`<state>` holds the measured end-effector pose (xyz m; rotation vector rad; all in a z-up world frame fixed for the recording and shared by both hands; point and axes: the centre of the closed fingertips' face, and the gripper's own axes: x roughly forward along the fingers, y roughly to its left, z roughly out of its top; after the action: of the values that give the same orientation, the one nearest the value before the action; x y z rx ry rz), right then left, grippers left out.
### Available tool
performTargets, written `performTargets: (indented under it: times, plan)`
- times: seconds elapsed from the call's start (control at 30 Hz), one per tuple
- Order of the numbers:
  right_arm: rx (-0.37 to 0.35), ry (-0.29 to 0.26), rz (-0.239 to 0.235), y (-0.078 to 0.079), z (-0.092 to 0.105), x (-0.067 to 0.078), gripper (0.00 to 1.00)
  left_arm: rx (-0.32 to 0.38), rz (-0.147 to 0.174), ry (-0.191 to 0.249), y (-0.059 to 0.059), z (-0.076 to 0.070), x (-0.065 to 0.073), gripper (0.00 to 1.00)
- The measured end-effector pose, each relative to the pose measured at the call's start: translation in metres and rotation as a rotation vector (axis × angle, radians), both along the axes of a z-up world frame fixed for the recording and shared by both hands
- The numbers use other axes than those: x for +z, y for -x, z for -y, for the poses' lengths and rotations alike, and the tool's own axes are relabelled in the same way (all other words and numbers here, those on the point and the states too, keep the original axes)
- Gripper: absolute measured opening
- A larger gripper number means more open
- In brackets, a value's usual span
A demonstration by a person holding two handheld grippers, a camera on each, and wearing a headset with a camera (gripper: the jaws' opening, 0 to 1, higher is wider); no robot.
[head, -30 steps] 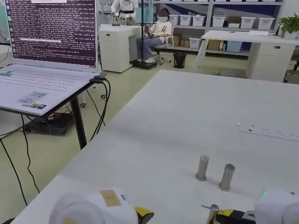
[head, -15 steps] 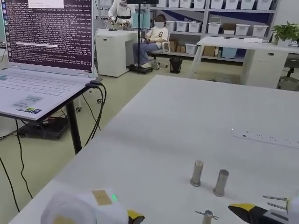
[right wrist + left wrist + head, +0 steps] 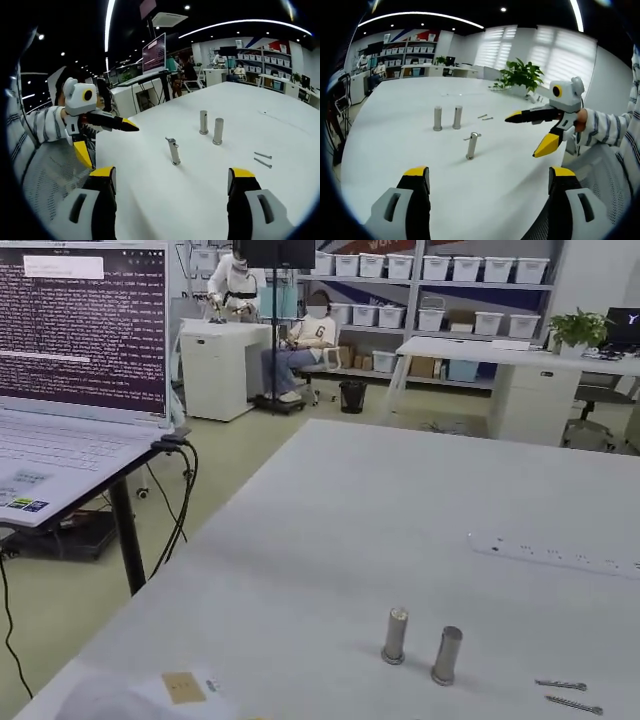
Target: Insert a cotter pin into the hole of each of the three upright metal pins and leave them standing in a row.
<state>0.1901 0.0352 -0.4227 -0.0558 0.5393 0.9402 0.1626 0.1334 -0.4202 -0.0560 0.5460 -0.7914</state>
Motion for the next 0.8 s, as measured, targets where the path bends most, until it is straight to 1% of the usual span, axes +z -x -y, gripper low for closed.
performTargets:
  times: [0.1, 0.17, 0.2, 0.27, 0.37, 0.43, 0.5, 0.53, 0.57, 0.6, 0.67, 0.73, 0.8]
  plan:
    - [-0.054, -0.047, -0.037, 0.005, 0.005, 0.001, 0.95, -0.019, -0.014, 0.000, -0.004, 0.005, 0.000, 0.97]
    - [-0.075, -0.062, -0.050, 0.007, 0.010, 0.001, 0.98, -0.035, -0.013, -0.016, -0.009, 0.006, -0.001, 0.97]
    - [-0.084, -0.064, -0.048, 0.007, 0.012, 0.001, 0.98, -0.041, -0.013, -0.018, -0.010, 0.007, -0.001, 0.97]
    - [-0.109, -0.051, -0.043, 0.006, 0.018, 0.001, 0.98, -0.057, -0.015, -0.024, -0.013, 0.008, 0.000, 0.97]
    - [-0.121, -0.008, -0.054, 0.005, 0.027, -0.004, 0.98, -0.091, -0.002, -0.034, -0.019, 0.011, 0.003, 0.97]
    - [-0.133, 0.013, -0.060, 0.005, 0.032, -0.006, 0.98, -0.110, 0.000, -0.037, -0.024, 0.012, 0.006, 0.97]
    - [-0.150, 0.012, -0.077, 0.005, 0.038, -0.007, 0.98, -0.122, 0.002, -0.045, -0.030, 0.011, 0.008, 0.97]
    - [-0.159, 0.011, -0.079, 0.005, 0.039, -0.007, 0.98, -0.127, 0.003, -0.050, -0.033, 0.010, 0.009, 0.97]
    - [-0.174, 0.009, -0.071, 0.004, 0.042, -0.006, 0.98, -0.135, 0.005, -0.059, -0.038, 0.009, 0.010, 0.97]
    - [-0.179, 0.008, -0.071, 0.004, 0.043, -0.006, 0.98, -0.136, 0.005, -0.061, -0.039, 0.009, 0.010, 0.96]
    - [-0.189, 0.000, -0.070, 0.004, 0.046, -0.004, 0.98, -0.145, 0.009, -0.070, -0.049, 0.007, 0.013, 0.96]
    - [-0.205, -0.014, -0.073, 0.003, 0.049, -0.002, 0.98, -0.148, 0.015, -0.071, -0.057, 0.006, 0.016, 0.96]
    - [-0.215, -0.017, -0.074, 0.003, 0.052, -0.002, 0.98, -0.152, 0.022, -0.083, -0.066, 0.004, 0.019, 0.95]
